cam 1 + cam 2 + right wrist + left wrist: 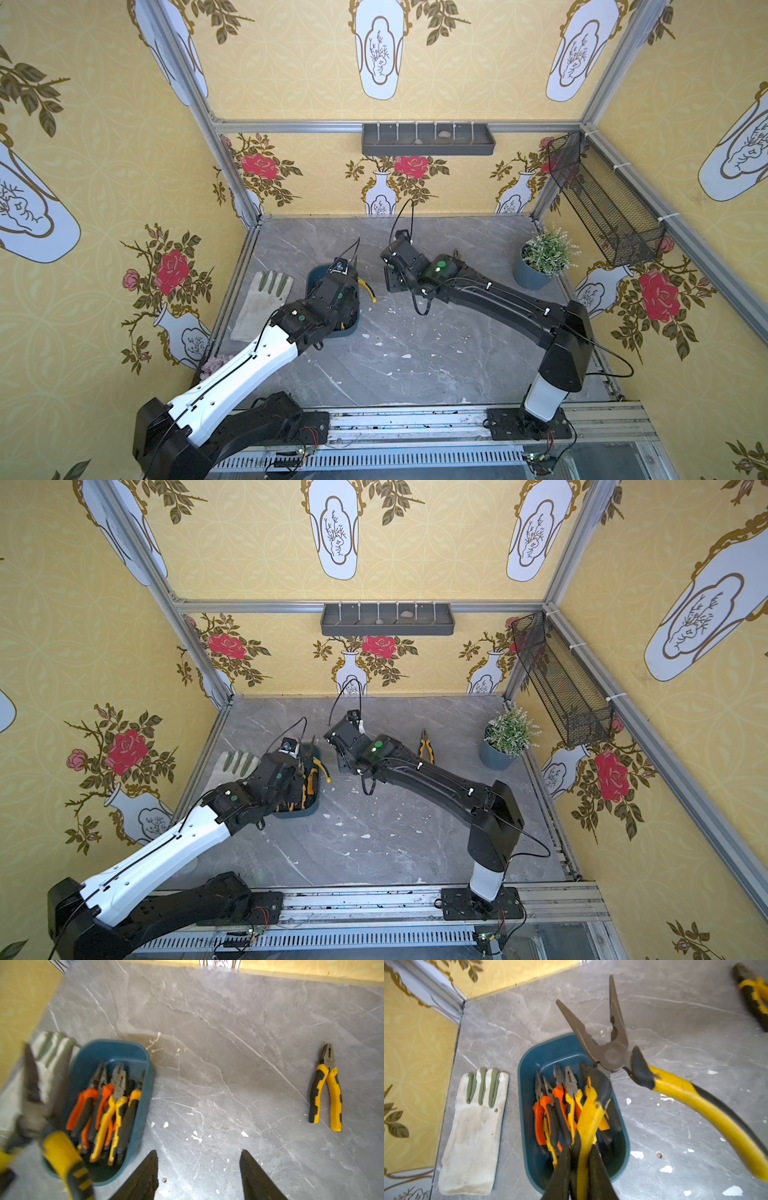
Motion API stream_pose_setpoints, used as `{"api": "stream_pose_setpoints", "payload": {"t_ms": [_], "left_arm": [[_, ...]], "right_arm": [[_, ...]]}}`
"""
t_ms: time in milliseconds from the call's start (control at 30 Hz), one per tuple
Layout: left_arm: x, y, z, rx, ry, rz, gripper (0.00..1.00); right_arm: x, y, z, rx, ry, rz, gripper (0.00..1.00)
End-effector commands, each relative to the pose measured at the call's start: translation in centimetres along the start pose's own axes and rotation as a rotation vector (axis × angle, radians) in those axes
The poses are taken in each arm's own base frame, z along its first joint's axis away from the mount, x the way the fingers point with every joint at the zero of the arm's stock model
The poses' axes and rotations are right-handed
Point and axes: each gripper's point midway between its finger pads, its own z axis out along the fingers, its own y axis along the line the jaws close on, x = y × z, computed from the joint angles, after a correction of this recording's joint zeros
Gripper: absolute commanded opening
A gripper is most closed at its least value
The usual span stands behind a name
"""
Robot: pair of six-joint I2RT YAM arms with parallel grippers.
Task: Take the pliers out of the storage box
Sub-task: Pick up the pliers from the storage box, then place the pliers at the center of the board.
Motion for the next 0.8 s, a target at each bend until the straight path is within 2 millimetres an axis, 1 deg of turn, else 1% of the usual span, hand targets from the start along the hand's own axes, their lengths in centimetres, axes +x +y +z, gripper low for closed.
{"api": "stream_pose_setpoints", "payload": {"t_ms": [0,67,133,200,233,367,433,567,767], "left_arm": [[-3.2,0.0,-1.5,-0.035,-0.198,-0.044,0.0],[-3.2,-1.0,-2.3,0.018,-0.233,-0.022,0.0],[-3.2,-1.9,-2.9,0.064,-0.265,0.004,0.0],[-3.2,-2.1,-3.3,0.066,-0.286,0.017,0.0],[-3.2,-2.1,-3.3,0.069,-0.289,0.018,0.0],[-3.2,-2.3,-3.1,0.046,-0.282,0.044,0.0],[-3.4,-2.3,-3.0,0.021,-0.281,0.051,0.0],[-3.5,-2.5,-2.4,-0.017,-0.254,0.072,0.0],[-3.7,-3.2,-2.2,-0.105,-0.251,0.115,0.0]], "right_arm": [[0.2,-0.3,-1.8,-0.033,0.13,-0.018,0.63],[-0.9,0.4,-2.8,-0.076,0.142,0.001,0.63],[-1.5,1.4,-3.5,-0.131,0.16,0.02,0.64],[-1.3,2.4,-3.6,-0.172,0.197,0.041,0.64],[-1.8,3.0,-4.1,-0.2,0.194,0.059,0.65],[-1.4,5.0,-4.2,-0.285,0.231,0.116,0.68],[-1.4,5.7,-4.2,-0.307,0.236,0.137,0.68],[-1.6,6.5,-3.8,-0.328,0.232,0.163,0.69],[-1.0,6.6,-1.6,-0.291,0.255,0.197,0.69]]}}
